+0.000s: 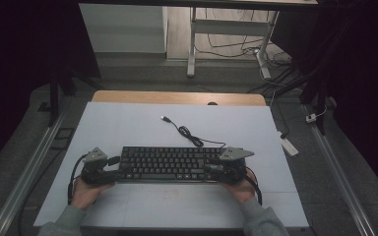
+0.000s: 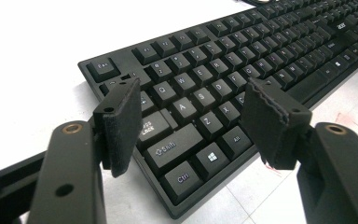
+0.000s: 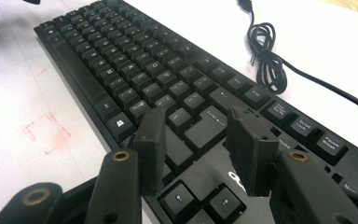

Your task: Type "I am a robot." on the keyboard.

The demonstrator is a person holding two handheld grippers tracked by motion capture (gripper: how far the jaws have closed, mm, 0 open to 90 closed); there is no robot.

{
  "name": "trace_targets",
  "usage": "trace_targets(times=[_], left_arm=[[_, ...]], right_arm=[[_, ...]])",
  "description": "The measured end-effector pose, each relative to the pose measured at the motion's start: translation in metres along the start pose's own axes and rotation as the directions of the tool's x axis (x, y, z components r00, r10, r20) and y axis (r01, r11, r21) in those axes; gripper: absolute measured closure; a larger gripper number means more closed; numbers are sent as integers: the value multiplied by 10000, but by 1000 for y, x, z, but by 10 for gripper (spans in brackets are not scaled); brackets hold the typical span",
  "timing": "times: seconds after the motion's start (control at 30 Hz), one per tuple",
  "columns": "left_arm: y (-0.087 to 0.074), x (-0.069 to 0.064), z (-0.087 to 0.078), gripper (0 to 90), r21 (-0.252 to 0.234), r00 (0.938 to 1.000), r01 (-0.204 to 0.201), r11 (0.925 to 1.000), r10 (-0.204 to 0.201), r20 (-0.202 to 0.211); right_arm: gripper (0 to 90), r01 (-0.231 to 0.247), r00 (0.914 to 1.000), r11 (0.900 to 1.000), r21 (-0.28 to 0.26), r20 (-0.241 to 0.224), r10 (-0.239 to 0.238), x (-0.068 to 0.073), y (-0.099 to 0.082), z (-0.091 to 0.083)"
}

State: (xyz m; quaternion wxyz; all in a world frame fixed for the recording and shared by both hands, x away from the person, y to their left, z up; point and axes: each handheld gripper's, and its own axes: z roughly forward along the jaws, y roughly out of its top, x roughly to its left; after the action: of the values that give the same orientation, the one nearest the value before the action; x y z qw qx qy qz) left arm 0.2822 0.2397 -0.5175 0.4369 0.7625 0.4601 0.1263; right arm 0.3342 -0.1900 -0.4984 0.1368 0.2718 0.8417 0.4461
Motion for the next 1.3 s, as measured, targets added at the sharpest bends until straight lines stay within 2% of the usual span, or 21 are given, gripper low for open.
trace_targets(times=[0.17,0.4,0.47,0.5,0.53,0.63,0.77,0.93,1.07,1.2,1.3], left_arm=[[3,-2,0,399,155,9996,-246,9996,244,146],[12,-11,-1,478,141,9948,-900,9958,892,487],[15,-13,0,534,179,9920,-1086,9939,1072,664],[16,-14,0,619,211,9903,-1183,9928,1164,754],[17,-15,1,619,240,9887,-1266,9917,1242,836],[21,-19,4,752,309,9839,-1483,9885,1443,1055],[25,-24,8,886,390,9776,-1725,9842,1662,1288],[35,-32,17,887,480,9688,-2020,9782,1924,1561],[43,-41,27,888,575,9580,-2306,9714,2163,1884],[42,-48,35,888,806,9471,-2599,9623,2377,2158],[39,-50,39,888,960,9430,-2700,9581,2430,2274]], right_arm=[[579,-77,10000,9999,-74,4,77,-1,-3,-3],[577,-130,9998,9998,-160,163,133,-3,-7,-11],[577,-141,9998,9997,-186,156,144,-3,-9,-12],[577,-136,9997,9998,-174,187,139,-4,-10,-13],[577,-136,9997,9998,-174,187,139,-4,-10,-13],[574,-166,9997,9997,-192,187,169,-4,-11,-15],[573,-173,9997,9997,-169,186,176,-3,-13,-17],[570,-170,9997,9997,-191,156,173,-3,-15,-17],[569,-176,9997,9997,-168,187,180,-4,-16,-19],[569,-203,9995,9997,-164,228,207,-5,-17,-20],[566,-210,9994,9997,-116,276,213,-6,-18,-20]])
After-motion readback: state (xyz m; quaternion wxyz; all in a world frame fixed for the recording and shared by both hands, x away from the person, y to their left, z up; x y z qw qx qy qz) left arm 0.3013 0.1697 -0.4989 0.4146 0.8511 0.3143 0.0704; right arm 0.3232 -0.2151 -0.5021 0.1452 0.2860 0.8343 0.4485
